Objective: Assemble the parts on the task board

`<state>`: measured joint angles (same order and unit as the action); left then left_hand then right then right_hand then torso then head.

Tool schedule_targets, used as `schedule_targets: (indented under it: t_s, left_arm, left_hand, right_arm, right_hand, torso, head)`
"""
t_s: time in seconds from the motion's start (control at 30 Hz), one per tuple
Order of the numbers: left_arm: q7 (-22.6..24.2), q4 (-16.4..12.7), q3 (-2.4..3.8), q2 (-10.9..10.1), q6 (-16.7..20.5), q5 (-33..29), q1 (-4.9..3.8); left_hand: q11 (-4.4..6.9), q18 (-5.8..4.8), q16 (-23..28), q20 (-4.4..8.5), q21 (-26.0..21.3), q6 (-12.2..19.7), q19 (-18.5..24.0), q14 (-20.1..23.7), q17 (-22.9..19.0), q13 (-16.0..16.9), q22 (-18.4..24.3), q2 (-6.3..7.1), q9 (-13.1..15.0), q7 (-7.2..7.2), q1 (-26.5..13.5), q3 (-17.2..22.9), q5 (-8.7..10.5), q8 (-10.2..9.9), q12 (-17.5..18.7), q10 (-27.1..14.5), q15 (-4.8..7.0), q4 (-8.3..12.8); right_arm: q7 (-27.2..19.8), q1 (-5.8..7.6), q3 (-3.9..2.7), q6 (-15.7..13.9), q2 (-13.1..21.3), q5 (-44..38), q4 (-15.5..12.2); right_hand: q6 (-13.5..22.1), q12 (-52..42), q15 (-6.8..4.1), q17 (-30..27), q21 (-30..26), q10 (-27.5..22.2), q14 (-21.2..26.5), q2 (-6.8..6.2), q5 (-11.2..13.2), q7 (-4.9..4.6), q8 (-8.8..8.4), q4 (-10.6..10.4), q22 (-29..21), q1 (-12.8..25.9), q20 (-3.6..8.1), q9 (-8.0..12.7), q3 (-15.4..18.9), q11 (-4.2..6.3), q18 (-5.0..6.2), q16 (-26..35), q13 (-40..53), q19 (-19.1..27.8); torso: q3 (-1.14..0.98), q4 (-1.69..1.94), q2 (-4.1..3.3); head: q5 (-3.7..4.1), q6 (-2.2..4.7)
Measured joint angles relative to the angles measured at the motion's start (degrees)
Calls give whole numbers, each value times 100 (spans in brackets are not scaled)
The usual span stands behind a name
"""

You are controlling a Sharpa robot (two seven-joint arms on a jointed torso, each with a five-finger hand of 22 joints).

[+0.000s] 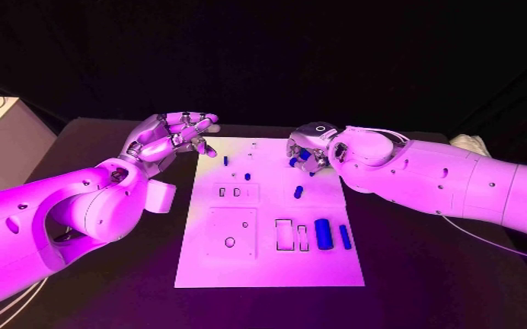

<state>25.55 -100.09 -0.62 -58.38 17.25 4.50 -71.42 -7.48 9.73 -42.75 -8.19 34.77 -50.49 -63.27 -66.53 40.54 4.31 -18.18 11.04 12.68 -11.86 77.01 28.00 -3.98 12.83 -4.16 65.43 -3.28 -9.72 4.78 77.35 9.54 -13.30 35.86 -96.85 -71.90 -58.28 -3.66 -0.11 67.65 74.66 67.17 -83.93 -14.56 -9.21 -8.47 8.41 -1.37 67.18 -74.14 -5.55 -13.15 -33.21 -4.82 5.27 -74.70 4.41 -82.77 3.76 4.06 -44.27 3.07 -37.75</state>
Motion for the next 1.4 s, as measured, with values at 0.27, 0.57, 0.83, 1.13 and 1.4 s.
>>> schedule_targets:
  t_s: [0.27, 0.57, 0.83, 1.13, 1.4]
  left_arm:
    - [-15, 4, 0, 4, -2, 0, -1]
    - [-27, 5, 0, 6, -5, 1, -2]
    - [-34, 8, 0, 5, -9, 2, -3]
    - [-41, 20, 0, 3, -14, 3, -3]
    - [-43, 33, 0, 26, -23, 3, -4]
  left_hand:
    - [0, 0, 0, 0, 0, 0, 0, 0, 5, 0, 1, 0, 0, 0, 0, 0, 0, 0, 0, 0, 0, 0]
    - [0, 0, 0, 0, 0, 0, 0, 0, 4, -1, -10, 0, 5, 0, 0, 0, 0, 0, 0, 0, 0, 0]
    - [0, -1, 0, 0, 0, 0, 0, 0, 4, -1, -10, 0, 5, 0, 0, 0, 0, 0, 0, 0, 0, 0]
    - [0, -1, 0, 0, 0, 0, 0, 0, 9, -1, -9, 0, 4, 0, 0, 0, 0, 0, 0, 0, 0, 0]
    - [-21, -1, 0, 0, 28, 0, 0, 0, 8, -2, -20, 0, 4, 0, 0, 0, 0, 0, 0, -21, 0, 0]
  right_arm:
    - [-11, -17, 3, -9, -27, 1, 34]
    - [-15, -18, 0, -66, -31, 1, 27]
    - [-9, -32, 4, -254, -22, 1, -21]
    - [198, -28, -33, -826, 26, -17, -263]
    - [392, 26, -85, -1215, -255, -45, -146]
  right_hand:
    - [-222, -25, 0, 42, 71, 279, 0, 192, 160, 56, 158, -10, 90, -128, 6, -130, -157, 49, 0, -89, 52, -6]
    - [-427, -54, -83, 61, 115, 550, 0, 291, 279, 142, 333, 42, 176, -180, 68, -301, -263, 129, 0, -145, 131, -22]
    - [-447, -54, -103, 67, 133, 583, -20, 342, 305, 162, 381, 74, 208, -219, 86, -375, -294, 115, 1, -145, 176, -41]
    - [-466, -53, -103, 66, 133, 583, -20, 372, 222, 159, 400, 97, 206, -202, 86, -444, -284, 115, 1, -178, 184, -41]
    - [-464, -46, -103, 74, 133, 583, -20, 379, 222, 159, 398, 97, 220, -194, 85, -444, -284, 115, 1, -178, 219, -41]
  torso:
    - [-4, -7, -4]
    - [-5, -14, -4]
    - [-7, -18, -4]
    - [-8, -23, -4]
    - [-5, -18, -5]
  head:
    - [-15, -16]
    - [-18, -24]
    - [-23, -23]
    - [-27, -1]
    - [-12, 26]
